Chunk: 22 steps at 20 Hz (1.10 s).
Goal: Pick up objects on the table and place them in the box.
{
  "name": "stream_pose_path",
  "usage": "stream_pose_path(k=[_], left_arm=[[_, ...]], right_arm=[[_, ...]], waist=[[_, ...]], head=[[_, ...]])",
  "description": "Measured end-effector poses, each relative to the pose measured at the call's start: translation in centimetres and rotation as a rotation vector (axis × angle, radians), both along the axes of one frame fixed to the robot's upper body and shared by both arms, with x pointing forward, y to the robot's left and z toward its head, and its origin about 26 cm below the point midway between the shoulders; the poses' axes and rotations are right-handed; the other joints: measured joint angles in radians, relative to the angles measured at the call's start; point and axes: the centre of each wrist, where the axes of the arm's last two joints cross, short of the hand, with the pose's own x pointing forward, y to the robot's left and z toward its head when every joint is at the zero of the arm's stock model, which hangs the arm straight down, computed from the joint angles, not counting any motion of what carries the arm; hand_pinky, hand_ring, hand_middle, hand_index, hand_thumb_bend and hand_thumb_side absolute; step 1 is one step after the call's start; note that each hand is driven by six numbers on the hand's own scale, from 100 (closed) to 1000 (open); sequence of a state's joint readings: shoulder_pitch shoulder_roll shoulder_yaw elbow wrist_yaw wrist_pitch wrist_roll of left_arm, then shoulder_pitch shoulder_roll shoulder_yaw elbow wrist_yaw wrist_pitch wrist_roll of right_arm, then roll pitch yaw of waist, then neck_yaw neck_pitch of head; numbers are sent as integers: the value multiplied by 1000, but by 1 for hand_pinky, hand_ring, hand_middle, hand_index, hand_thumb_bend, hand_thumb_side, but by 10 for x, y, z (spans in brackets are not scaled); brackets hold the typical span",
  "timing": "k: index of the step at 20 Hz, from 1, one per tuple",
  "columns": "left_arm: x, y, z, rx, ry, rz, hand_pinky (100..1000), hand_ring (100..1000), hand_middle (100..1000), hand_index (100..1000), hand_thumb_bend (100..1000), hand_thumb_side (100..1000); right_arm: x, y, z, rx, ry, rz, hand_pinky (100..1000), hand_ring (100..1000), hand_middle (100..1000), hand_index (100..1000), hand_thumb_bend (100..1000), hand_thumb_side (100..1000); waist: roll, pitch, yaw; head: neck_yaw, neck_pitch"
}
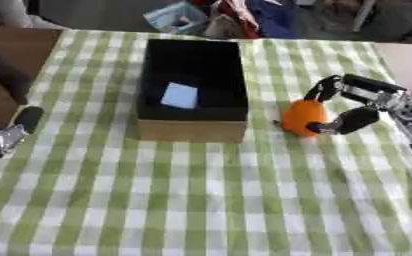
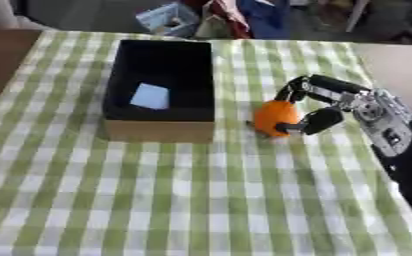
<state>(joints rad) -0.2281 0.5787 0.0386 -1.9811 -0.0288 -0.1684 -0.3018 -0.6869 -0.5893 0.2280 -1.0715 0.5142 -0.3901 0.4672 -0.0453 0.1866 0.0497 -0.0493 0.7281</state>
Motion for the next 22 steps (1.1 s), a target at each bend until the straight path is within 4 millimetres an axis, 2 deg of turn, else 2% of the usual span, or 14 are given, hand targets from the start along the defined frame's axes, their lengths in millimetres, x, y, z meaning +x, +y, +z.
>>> stream_pose_path(k=[1, 2, 3, 4, 6, 8, 11, 12, 14, 16, 22], left_arm=[[0, 0, 0, 0, 1, 0, 661, 476, 483, 662, 293, 139], [0, 0, 0, -3, 2, 0, 661, 476, 483, 662, 293, 139], [0, 0, -1, -5, 3, 0, 661, 476, 483, 662, 293, 140], [0, 0, -1, -7, 4, 0, 661, 476, 483, 662, 293, 141], [0, 0, -2, -6, 8, 1, 661, 475, 483, 661, 290, 143], [-1, 0, -3, -6, 11, 2, 661, 475, 482, 662, 290, 145], [-1, 0, -3, -3, 14, 4, 661, 474, 482, 661, 289, 146], [-1, 0, -3, -2, 15, 4, 661, 474, 482, 661, 288, 147], [-1, 0, -3, -1, 17, 4, 661, 474, 481, 661, 287, 146], [-1, 0, -3, -1, 18, 5, 661, 473, 481, 661, 288, 147], [-1, 0, -4, 4, 24, 1, 663, 474, 481, 662, 277, 149]], right_arm=[[0, 0, -2, -4, 2, -3, 728, 643, 577, 662, 399, 433], [1, 0, -3, -5, 0, -6, 718, 616, 533, 613, 384, 411], [1, -1, -4, -6, -6, -9, 717, 611, 523, 601, 381, 406], [1, -1, -5, -4, -16, -13, 701, 575, 459, 511, 338, 366], [2, -1, -4, 0, -46, -19, 686, 543, 396, 423, 278, 305], [2, -1, -4, 7, -80, -26, 677, 524, 362, 379, 241, 248], [2, -1, -3, 26, -124, -30, 671, 513, 345, 364, 181, 159], [2, 0, -1, 32, -138, -29, 670, 510, 337, 357, 141, 100], [3, 3, 4, 42, -167, -19, 671, 508, 333, 354, 100, 100], [3, 7, 11, 50, -194, -2, 672, 507, 333, 355, 108, 100], [5, 22, 53, 66, -303, 66, 676, 509, 342, 364, 134, 100]], waist=[[0, 0, 0], [0, 0, 0], [0, 0, 0], [0, 0, 0], [0, 0, 1], [0, 0, 1], [-4, 1, 1], [-5, 1, 0], [-6, 1, 0], [-6, 1, -2], [-14, -2, -4]], head=[[0, 0], [-1, 0], [-1, 0], [-1, 0], [-1, 0], [-1, 0], [-2, 0], [-2, 0], [-2, 0], [-2, 0], [-2, 0]])
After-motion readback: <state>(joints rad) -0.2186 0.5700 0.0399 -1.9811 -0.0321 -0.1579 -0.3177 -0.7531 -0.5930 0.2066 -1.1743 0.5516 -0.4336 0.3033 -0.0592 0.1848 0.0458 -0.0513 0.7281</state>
